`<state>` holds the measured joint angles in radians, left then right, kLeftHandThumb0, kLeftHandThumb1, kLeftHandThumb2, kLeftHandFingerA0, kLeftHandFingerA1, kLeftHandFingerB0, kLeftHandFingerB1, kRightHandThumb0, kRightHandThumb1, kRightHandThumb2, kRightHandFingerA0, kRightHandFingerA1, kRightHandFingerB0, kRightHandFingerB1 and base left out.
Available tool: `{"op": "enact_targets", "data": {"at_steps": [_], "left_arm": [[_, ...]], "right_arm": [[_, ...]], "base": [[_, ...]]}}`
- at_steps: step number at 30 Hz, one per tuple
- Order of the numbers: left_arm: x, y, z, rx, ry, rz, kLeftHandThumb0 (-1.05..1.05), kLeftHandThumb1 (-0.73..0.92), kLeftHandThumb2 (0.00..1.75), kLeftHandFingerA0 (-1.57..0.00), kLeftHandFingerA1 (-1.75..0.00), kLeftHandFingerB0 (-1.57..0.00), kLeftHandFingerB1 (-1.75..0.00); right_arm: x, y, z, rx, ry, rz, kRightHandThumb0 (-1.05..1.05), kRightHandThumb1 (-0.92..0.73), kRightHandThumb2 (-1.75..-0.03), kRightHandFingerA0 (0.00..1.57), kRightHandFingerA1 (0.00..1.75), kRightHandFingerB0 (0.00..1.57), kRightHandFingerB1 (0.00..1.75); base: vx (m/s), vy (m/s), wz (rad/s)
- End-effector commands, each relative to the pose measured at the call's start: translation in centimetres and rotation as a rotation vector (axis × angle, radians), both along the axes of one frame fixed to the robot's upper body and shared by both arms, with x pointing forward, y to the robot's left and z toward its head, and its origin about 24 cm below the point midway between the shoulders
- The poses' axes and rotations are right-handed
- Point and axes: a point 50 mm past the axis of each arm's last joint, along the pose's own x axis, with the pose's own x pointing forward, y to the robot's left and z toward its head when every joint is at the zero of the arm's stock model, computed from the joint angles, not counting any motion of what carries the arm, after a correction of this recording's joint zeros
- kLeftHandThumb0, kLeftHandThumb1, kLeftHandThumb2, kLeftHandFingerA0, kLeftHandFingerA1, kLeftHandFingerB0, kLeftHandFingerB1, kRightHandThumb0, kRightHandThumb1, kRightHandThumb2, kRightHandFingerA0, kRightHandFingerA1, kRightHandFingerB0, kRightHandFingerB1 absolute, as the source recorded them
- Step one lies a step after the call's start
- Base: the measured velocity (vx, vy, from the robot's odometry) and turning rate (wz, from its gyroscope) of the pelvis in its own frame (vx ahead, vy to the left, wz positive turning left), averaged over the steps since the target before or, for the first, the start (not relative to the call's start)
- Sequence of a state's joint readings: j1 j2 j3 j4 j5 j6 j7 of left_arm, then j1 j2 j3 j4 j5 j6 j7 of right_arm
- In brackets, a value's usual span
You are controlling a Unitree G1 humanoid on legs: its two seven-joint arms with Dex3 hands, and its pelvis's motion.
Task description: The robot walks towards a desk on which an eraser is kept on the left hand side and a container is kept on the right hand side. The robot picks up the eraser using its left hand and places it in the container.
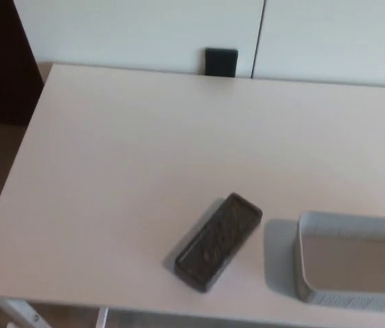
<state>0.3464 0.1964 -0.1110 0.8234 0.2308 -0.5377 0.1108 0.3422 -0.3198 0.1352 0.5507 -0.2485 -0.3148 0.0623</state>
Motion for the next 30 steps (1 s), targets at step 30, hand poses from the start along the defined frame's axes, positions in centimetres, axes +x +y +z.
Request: {"op": "enact_targets", "data": {"at_steps": [30], "left_arm": [[-1.25,0.46,0.03,-0.015,0.005,0.02,-0.21,0.56,0.56,-0.4,-0.45,-0.29,-0.34]], "right_arm": [[-0.47,-0.19,-0.26,-0.019,0.061,0.021,-0.57,-0.78,-0.73,0.09,0.67,0.05,0.4]], "base": [[-0.08,-0.011,0.05]]}}
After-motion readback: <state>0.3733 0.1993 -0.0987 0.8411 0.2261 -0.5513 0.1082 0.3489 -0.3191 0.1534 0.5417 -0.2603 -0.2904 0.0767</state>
